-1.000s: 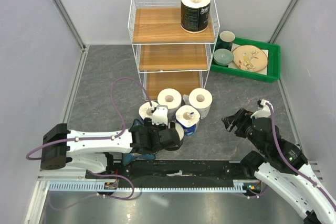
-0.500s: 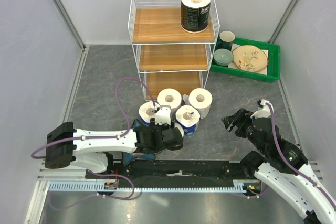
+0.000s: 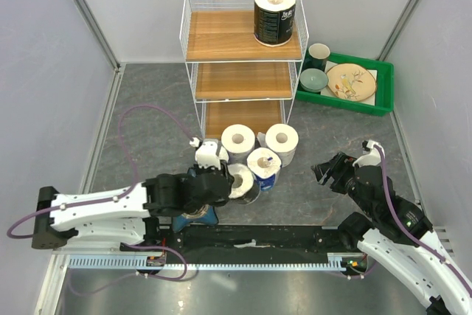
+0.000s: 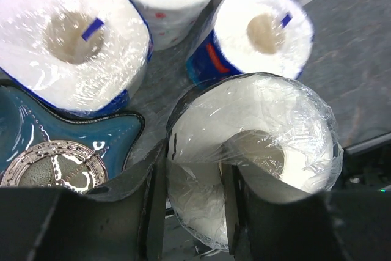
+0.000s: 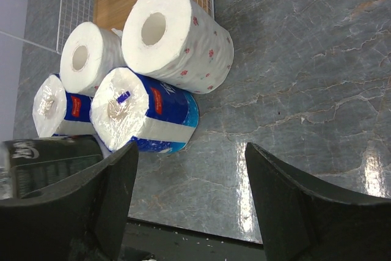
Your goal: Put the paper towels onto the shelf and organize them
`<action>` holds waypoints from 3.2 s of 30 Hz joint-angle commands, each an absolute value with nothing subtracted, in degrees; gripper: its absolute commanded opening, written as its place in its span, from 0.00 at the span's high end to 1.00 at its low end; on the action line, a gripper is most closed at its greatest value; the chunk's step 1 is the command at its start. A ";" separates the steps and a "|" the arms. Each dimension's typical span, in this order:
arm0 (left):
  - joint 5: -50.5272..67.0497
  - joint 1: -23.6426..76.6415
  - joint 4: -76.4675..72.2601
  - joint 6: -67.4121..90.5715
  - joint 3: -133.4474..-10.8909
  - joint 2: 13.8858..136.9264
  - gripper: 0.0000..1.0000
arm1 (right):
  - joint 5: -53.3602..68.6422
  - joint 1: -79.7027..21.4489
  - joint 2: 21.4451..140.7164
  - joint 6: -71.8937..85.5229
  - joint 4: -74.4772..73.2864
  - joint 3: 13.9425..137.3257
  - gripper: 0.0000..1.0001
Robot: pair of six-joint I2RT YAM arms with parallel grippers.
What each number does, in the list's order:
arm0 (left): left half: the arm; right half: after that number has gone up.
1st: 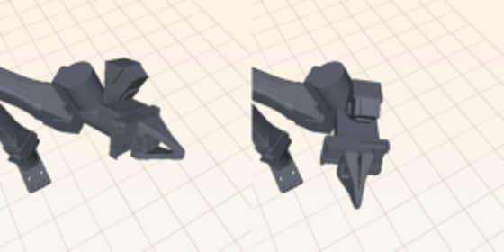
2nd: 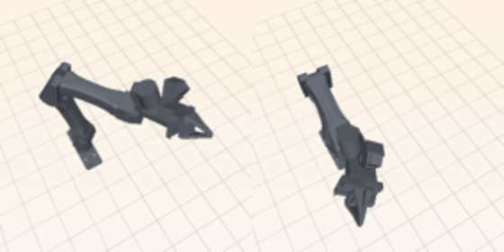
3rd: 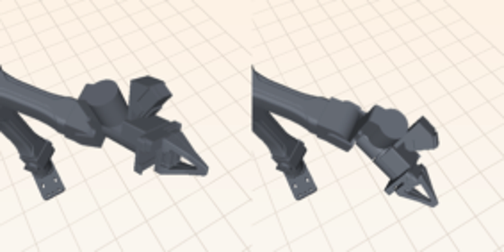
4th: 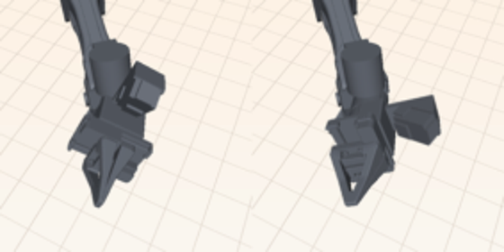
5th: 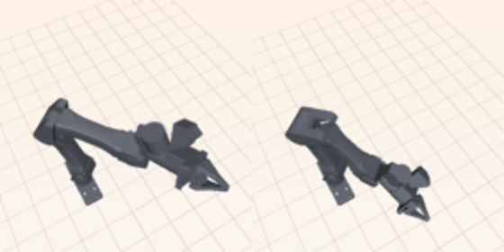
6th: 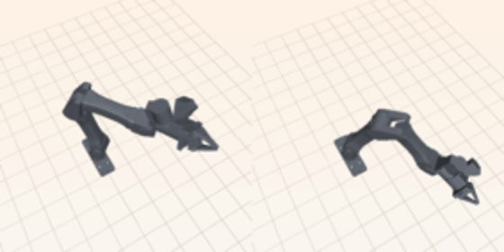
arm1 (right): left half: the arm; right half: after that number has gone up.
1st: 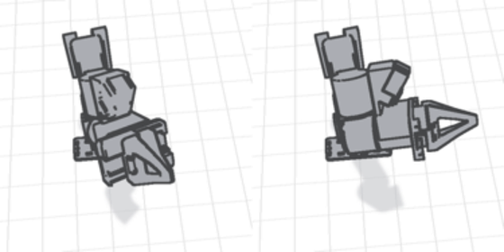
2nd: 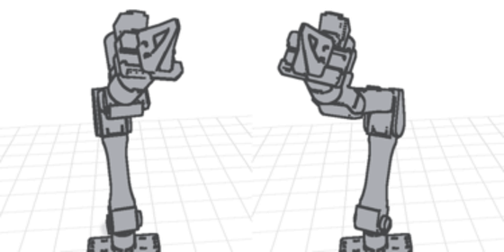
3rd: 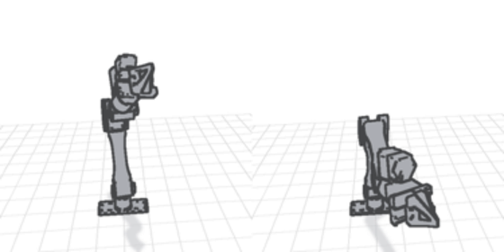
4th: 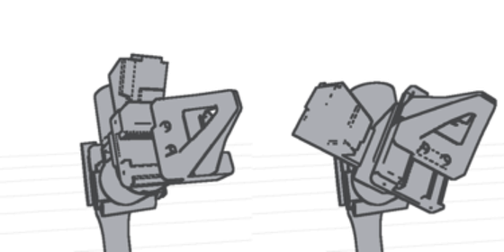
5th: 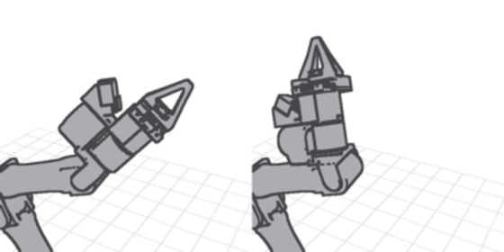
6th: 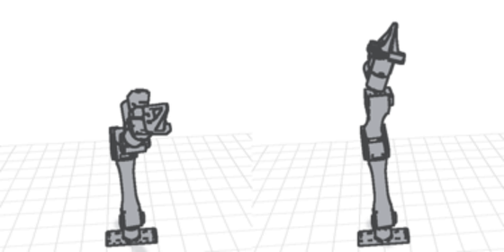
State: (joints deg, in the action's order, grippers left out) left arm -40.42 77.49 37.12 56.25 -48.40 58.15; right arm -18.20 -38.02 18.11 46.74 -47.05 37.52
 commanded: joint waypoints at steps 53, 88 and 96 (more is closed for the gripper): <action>-27.25 40.43 32.08 -0.61 -132.98 92.55 0.66 | -19.34 -37.97 17.58 46.93 -45.44 37.88 0.20; -25.05 38.85 33.05 0.18 -130.08 92.02 0.47 | -19.51 -37.88 17.67 47.02 -45.35 37.71 0.20; -24.96 38.58 33.22 0.18 -129.46 92.72 0.45 | -19.42 -37.97 17.58 47.02 -45.35 37.71 0.20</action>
